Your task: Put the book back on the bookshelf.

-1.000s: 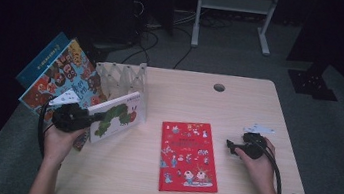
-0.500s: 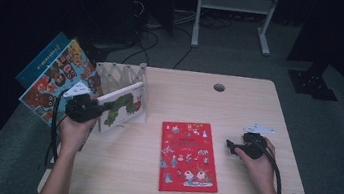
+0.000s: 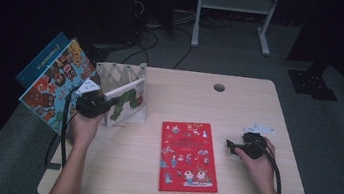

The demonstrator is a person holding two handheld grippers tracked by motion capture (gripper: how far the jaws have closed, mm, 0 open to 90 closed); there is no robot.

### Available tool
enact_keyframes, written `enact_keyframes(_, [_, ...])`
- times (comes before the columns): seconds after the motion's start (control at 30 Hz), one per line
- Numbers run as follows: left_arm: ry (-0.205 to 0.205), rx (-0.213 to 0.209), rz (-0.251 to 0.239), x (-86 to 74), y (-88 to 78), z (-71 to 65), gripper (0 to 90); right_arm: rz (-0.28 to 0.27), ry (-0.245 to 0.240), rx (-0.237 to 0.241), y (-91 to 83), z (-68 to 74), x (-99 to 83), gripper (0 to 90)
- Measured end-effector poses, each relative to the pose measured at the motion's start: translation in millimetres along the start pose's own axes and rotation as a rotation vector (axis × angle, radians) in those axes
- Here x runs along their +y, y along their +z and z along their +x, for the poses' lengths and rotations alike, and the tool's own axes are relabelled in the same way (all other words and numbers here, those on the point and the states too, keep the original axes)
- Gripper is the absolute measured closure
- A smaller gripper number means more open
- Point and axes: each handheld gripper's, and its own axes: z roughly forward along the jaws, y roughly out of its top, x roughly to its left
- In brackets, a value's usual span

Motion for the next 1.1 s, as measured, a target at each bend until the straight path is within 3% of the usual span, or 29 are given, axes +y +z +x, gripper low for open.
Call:
enact_keyframes(0.33, [0.014, 0.008, 0.022, -10.1, 2.3, -2.6, 74.6, 0.0, 0.001, -0.001, 0.0, 0.2, 0.0, 20.4])
enact_keyframes(0.73, [0.039, 0.036, 0.103, -19.1, 21.3, -12.6, 73.7, 0.0, 0.002, -0.002, 0.1, 0.5, 0.0, 20.4])
enact_keyframes(0.97, [0.044, 0.021, 0.112, -21.9, 22.1, -14.1, 64.3, 0.001, 0.002, -0.002, 0.0, 0.5, 0.0, 20.5])
enact_keyframes(1.1, [0.045, 0.016, 0.14, -25.9, 14.8, -14.8, 55.3, 0.0, 0.002, -0.002, 0.0, 0.5, 0.0, 20.5])
